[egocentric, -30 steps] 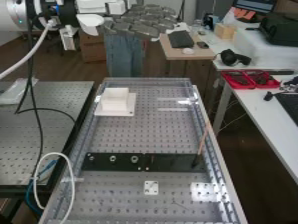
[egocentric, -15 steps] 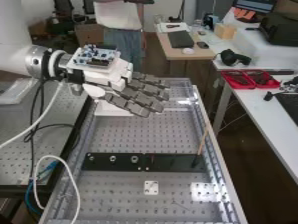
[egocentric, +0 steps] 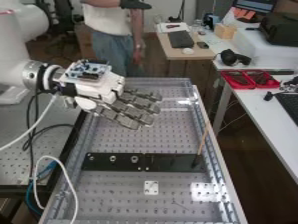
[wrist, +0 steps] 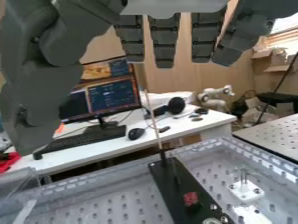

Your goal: Grab the bearing and place it in the white container

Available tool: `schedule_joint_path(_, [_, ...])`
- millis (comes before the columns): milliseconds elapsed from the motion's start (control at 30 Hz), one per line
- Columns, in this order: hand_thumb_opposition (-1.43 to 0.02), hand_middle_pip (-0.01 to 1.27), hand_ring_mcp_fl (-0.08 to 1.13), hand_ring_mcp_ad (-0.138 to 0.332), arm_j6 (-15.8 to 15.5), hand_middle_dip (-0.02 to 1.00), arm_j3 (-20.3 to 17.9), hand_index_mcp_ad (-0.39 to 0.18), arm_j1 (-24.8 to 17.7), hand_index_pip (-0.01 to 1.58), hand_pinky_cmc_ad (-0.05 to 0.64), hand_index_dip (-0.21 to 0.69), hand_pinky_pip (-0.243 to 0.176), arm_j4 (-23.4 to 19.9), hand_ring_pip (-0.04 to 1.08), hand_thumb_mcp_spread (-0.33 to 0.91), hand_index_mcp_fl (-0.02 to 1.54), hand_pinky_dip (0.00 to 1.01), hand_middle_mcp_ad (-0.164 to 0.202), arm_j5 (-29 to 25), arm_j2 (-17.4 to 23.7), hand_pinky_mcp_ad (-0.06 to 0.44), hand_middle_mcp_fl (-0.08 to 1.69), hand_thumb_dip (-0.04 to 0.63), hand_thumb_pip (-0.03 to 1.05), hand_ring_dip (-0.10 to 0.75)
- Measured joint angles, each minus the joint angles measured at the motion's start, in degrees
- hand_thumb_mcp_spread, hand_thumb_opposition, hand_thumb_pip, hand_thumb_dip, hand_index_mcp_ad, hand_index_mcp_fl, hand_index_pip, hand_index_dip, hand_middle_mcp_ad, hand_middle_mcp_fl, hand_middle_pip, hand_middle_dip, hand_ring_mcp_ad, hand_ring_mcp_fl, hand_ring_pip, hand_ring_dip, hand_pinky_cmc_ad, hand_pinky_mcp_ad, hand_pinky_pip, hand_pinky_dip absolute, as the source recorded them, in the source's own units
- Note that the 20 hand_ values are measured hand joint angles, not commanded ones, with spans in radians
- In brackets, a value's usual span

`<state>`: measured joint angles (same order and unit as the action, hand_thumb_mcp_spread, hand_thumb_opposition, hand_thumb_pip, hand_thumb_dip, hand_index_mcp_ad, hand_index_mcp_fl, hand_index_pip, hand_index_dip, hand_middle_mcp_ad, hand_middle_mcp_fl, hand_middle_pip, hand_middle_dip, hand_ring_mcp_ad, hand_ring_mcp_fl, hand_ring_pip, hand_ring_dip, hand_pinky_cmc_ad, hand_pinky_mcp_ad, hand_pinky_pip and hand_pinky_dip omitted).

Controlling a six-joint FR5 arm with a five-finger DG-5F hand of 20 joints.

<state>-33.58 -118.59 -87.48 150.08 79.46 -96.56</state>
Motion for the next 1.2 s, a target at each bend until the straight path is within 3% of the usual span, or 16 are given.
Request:
schedule_joint_path(233, [-0.70,0.15,0.01,0.211,1.2,0.16,-2.7,-0.023,0.6,0.14,0.316,0.152,-0.093,-5.7,0.10,0.40,0.09,0.17,0.103,2.2,-1.1,0.171,0.02,0.112,0.39,0.016])
schedule_joint_path(433, [-0.71,0.15,0.01,0.209,0.8,0.16,-3.8,-0.021,2.3,0.37,0.314,0.185,-0.093,-8.7,0.09,0.42,0.09,0.17,0.103,3.5,-2.3,0.168,0.02,0.161,0.42,0.016])
schedule_joint_path(567, [-0.73,0.15,0.00,0.208,-1.1,0.16,-4.4,-0.024,3.5,0.56,0.312,0.187,-0.093,-10.3,0.10,0.41,0.09,0.17,0.101,4.2,-3.5,0.164,0.01,0.180,0.46,0.014])
schedule_joint_path(800, [-0.76,0.15,0.01,0.199,-2.2,0.17,-4.3,-0.040,5.3,0.92,0.312,0.223,-0.093,-10.8,0.10,0.44,0.08,0.17,0.099,5.8,-6.6,0.164,0.01,0.206,0.48,0.017])
schedule_joint_path(1000, [-0.77,0.15,0.01,0.192,-3.6,0.17,-2.9,-0.056,7.0,1.13,0.312,0.269,-0.093,-11.4,0.10,0.44,0.06,0.17,0.098,8.3,-10.0,0.164,0.01,0.227,0.48,0.017])
schedule_joint_path(1200, [-0.79,0.15,0.01,0.190,-4.0,0.17,-2.3,-0.073,7.8,1.20,0.312,0.302,-0.093,-14.1,0.10,0.46,0.06,0.17,0.098,8.5,-12.1,0.164,0.01,0.253,0.48,0.017])
